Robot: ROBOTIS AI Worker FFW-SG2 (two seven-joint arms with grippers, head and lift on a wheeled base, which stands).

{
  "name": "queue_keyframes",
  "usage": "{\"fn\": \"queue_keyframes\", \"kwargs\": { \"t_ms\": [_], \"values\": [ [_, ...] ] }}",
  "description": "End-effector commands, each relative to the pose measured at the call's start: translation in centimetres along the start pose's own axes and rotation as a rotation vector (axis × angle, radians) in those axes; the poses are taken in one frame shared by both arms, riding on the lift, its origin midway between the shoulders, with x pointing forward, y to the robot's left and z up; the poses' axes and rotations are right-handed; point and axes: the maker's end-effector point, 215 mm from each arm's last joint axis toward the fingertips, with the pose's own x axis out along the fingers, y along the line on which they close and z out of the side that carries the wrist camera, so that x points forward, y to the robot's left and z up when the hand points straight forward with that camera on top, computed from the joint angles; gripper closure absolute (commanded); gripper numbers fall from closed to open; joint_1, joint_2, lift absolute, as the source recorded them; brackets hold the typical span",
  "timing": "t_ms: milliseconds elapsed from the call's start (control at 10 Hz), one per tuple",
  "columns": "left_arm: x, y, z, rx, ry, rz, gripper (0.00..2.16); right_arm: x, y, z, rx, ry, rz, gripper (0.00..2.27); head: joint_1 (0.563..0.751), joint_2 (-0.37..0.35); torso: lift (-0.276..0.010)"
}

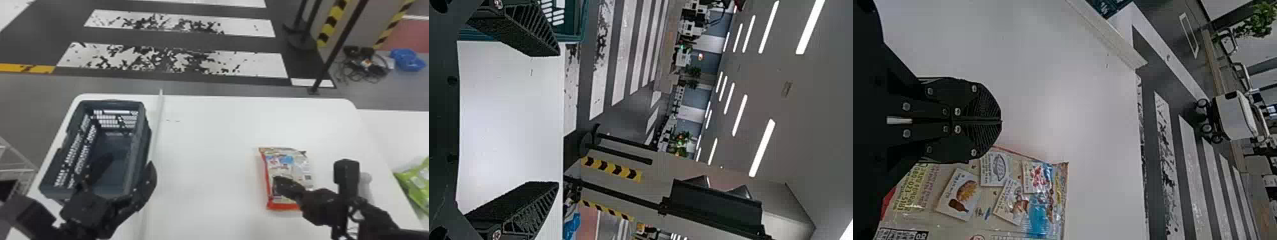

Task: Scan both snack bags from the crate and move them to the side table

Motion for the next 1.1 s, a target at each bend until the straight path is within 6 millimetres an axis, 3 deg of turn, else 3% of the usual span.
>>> {"fn": "queue_keyframes", "kwargs": {
  "t_ms": [0, 100, 300, 800, 1000],
  "values": [
    [-0.3, -0.2, 0.2, 0.002, -0.008, -0.003, 0.07, -0.1, -1.7, 3.1, -0.004, -0.045, -0.036, 2.24, 0.695, -0.071, -0.029],
    [-0.5, -0.3, 0.4, 0.005, -0.013, -0.007, 0.07, 0.3, -3.6, 3.9, 0.001, -0.055, -0.069, 2.24, 0.695, -0.078, -0.029],
    [-1.0, -0.2, 0.5, 0.012, -0.014, -0.004, 0.07, 1.4, -7.6, 3.5, 0.018, -0.046, -0.122, 2.24, 0.695, -0.12, -0.029],
    [-1.1, -0.3, 0.7, 0.014, -0.021, -0.012, 0.07, 2.1, -10.7, -0.8, 0.0, -0.008, -0.169, 2.24, 0.695, -0.176, -0.029],
    [-1.0, -0.2, 0.6, 0.013, -0.022, -0.014, 0.07, 2.3, -10.9, -2.1, 0.002, 0.005, -0.179, 2.24, 0.695, -0.191, -0.029]
  ]
}}
